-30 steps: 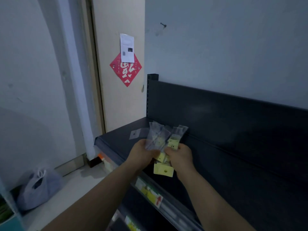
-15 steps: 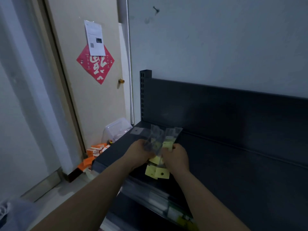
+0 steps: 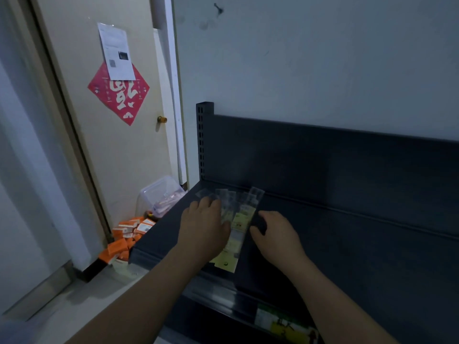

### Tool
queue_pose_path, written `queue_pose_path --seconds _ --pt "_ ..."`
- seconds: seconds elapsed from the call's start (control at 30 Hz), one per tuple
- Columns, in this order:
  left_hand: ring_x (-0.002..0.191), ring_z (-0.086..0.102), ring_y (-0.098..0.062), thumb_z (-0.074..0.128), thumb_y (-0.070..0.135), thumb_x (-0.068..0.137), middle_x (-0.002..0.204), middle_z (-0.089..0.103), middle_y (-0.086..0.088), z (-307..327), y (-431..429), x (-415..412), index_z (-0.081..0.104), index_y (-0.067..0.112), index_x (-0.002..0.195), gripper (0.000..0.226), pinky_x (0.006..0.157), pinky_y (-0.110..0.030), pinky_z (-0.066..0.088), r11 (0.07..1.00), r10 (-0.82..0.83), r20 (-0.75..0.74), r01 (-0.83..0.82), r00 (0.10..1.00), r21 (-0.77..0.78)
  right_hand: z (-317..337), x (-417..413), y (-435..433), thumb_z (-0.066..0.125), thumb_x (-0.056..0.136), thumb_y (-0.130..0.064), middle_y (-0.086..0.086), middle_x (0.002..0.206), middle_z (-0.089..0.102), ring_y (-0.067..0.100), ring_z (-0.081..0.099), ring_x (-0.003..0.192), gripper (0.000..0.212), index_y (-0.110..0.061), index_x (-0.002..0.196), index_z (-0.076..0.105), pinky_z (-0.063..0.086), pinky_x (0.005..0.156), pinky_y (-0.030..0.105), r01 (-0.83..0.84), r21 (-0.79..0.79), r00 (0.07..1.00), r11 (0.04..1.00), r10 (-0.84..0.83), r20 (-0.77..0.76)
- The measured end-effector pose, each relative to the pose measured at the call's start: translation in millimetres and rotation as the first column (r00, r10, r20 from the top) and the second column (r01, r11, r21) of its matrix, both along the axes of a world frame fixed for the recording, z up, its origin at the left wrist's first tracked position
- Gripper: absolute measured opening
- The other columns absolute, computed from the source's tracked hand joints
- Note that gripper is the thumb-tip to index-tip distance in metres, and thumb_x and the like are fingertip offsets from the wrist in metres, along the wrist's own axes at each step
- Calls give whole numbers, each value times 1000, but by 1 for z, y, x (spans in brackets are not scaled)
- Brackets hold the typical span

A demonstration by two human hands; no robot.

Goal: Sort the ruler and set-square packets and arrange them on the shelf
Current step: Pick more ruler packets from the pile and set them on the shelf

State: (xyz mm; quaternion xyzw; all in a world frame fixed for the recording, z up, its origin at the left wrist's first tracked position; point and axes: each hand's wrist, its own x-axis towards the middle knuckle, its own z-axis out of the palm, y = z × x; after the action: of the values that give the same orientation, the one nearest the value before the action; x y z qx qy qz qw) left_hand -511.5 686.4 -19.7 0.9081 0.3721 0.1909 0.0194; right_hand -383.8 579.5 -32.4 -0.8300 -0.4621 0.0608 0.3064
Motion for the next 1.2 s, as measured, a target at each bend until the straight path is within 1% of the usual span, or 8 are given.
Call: queue_pose_path --seconds 0.07,0.13,0.27,0.37,0.53,0.73,0.93,1.2 --pt "113 51 -24 44 39 95 124 58 -1 6 -10 5 56 20 124 37 92 -34 40 993 -118 68 117 991 14 7 7 -19 48 97 -34 2 141 45 18 43 128 48 -13 140 43 33 104 25 44 -35 997 998 -42 65" --pt "108 55 -23 44 33 96 119 62 0 10 -24 13 62 20 118 31 90 -33 42 974 -226 120 227 967 7 11 13 -39 47 97 -36 1 148 40 16 39 133 53 -13 144 37 28 109 24 94 -43 991 995 -89 99" --pt "107 56 -18 43 35 98 118 63 4 7 -56 35 59 24 123 32 93 -32 43 937 -347 149 349 926 12 14 20 -85 48 98 -31 2 136 52 16 47 122 42 -12 134 49 30 103 20 166 -24 972 986 -160 173" --pt "108 55 -15 40 40 97 120 61 7 5 -85 54 56 27 128 36 95 -29 41 907 -419 149 419 896 33 15 28 -124 48 98 -32 2 136 52 15 47 123 43 -12 136 48 29 104 19 228 -35 953 973 -215 215" --pt "106 56 -17 39 42 97 121 61 7 10 -141 89 55 27 128 38 89 -31 41 855 -519 97 513 849 76 17 49 -196 53 94 -30 3 125 61 18 55 113 38 -12 127 56 40 98 25 359 -9 907 933 -347 238" --pt "98 59 -19 42 41 96 111 65 5 15 -232 134 62 25 118 34 84 -31 41 794 -608 98 601 788 92 17 82 -299 54 93 -32 3 136 55 18 52 121 47 -13 137 50 38 103 26 463 -5 858 886 -447 254" --pt "103 57 -17 39 44 97 115 63 7 18 -344 182 57 27 125 38 88 -31 42 743 -669 104 666 736 66 21 114 -418 52 94 -34 1 136 54 17 53 120 48 -15 138 49 40 104 28 542 -8 814 840 -523 254" --pt "96 57 -17 39 42 97 106 64 6 12 -477 250 59 25 121 35 86 -32 42 618 -781 108 786 615 -7 18 150 -563 49 96 -39 2 146 45 18 46 129 54 -15 144 40 37 107 29 696 -96 708 711 -660 252"
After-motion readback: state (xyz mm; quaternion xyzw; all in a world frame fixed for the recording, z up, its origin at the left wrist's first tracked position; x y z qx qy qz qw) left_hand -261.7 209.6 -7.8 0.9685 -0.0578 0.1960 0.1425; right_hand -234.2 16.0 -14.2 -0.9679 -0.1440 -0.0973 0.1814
